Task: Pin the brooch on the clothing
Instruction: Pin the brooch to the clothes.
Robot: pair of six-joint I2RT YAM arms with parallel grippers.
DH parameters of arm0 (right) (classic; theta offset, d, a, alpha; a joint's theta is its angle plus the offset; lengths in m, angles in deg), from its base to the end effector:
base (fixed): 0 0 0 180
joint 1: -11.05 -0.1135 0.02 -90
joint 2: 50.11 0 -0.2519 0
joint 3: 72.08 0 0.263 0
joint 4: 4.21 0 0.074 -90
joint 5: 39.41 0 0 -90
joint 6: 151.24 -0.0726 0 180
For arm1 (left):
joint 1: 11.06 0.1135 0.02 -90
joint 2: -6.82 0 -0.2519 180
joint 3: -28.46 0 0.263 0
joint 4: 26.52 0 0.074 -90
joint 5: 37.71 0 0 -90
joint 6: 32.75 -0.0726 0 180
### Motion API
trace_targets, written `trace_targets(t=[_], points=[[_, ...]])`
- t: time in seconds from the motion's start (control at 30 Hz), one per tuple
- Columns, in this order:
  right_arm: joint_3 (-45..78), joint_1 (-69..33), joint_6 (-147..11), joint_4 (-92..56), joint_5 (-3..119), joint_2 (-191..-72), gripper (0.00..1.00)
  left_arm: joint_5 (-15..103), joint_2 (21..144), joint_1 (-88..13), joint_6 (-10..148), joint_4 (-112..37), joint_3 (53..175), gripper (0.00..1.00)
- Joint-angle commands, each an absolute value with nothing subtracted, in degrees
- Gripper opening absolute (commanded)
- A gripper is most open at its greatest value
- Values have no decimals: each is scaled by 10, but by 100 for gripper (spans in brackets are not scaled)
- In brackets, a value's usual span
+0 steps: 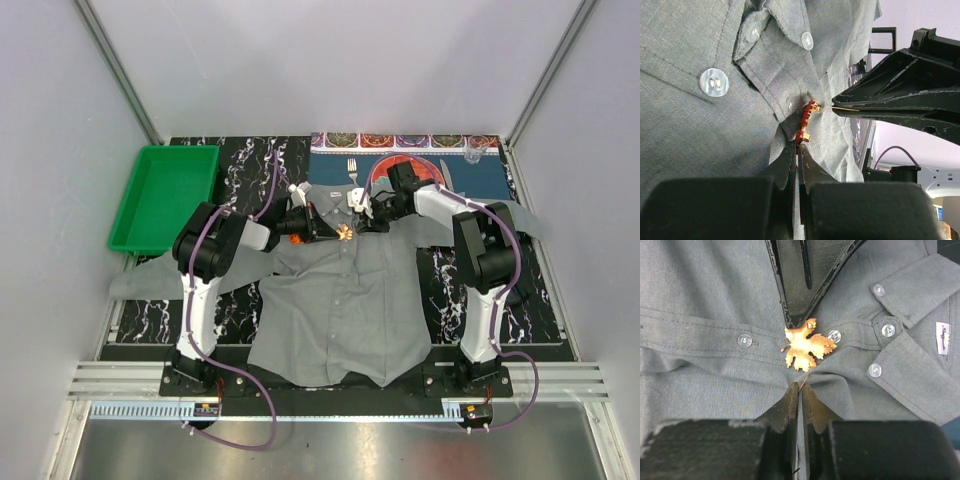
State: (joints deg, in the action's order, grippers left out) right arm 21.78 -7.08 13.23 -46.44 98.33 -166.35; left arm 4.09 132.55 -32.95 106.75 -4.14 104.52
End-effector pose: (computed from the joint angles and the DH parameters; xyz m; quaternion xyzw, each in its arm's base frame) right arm 0.3893 0.1840 0.1283 -0.7064 0.5521 0.2531 0.3635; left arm 0.3937 -0.2165 0.0614 0.0203 0.8077 -0.5603 0.1823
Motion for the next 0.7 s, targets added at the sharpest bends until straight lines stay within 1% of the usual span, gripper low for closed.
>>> trace_targets(t=[0.0, 0.17, 0.67], points=[[239, -79, 126, -465, 1009, -1648, 10, 26, 1315, -332, 1060, -20, 1057, 0], [246, -88, 112, -454, 1009, -1652, 6, 26, 1316, -332, 1060, -20, 1057, 0], [257, -107, 105, -447, 1011, -1663, 6, 25, 1316, -332, 1061, -17, 1055, 0]])
